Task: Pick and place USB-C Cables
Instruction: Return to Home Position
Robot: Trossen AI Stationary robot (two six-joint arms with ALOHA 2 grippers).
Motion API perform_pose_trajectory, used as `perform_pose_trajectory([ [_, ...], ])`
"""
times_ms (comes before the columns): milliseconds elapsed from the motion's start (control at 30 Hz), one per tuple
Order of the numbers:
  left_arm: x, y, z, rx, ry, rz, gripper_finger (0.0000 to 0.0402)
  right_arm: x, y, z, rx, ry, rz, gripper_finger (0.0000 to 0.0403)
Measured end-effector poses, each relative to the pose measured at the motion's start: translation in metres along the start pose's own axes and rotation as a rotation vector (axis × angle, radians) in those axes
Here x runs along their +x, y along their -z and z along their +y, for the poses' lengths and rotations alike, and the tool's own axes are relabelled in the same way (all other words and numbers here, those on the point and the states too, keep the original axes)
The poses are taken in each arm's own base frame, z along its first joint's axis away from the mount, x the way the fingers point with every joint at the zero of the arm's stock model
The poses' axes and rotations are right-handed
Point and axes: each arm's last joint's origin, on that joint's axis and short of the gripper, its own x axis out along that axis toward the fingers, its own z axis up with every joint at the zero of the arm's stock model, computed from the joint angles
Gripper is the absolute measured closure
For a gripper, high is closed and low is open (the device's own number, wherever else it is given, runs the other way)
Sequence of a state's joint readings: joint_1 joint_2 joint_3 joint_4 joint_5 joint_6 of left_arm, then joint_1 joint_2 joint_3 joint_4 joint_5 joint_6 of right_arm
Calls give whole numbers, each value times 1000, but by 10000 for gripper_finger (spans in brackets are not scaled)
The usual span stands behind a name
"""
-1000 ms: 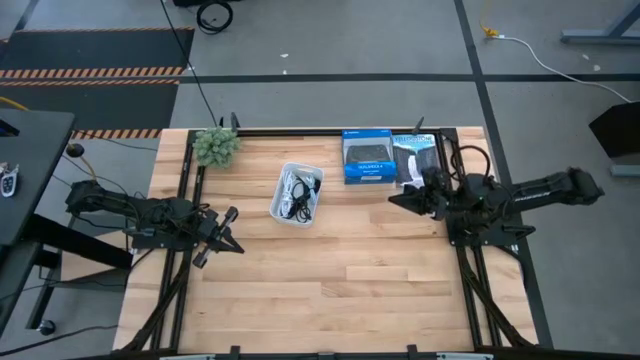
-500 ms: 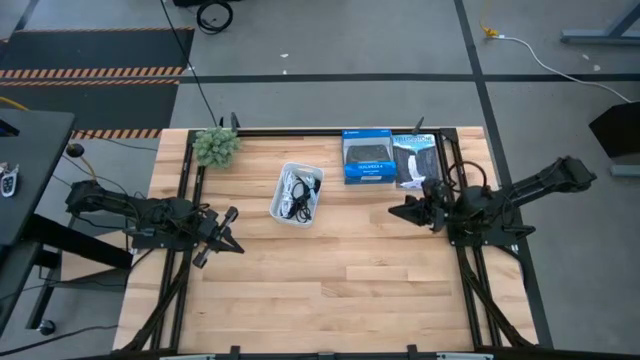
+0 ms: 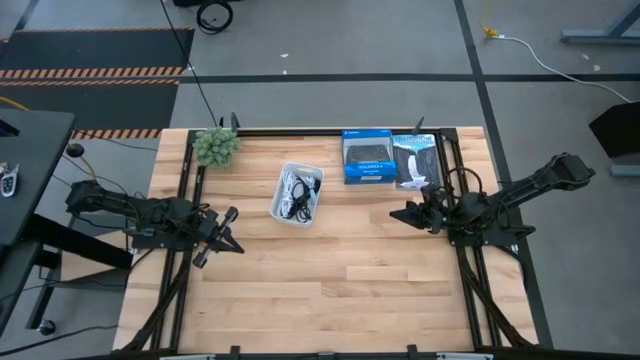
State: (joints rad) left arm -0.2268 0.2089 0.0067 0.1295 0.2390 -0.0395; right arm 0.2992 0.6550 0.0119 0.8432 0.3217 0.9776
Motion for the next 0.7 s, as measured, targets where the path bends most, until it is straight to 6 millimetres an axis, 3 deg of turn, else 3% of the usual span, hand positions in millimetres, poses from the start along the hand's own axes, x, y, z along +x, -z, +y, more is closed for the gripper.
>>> perform_pose_trajectory([
  [367,0,0,0,0,0,0,390,0,6,-9,-44,68,52,397],
  [700,0,0,0,0,0,0,390,-1,4,-4,-69,11,74,400],
])
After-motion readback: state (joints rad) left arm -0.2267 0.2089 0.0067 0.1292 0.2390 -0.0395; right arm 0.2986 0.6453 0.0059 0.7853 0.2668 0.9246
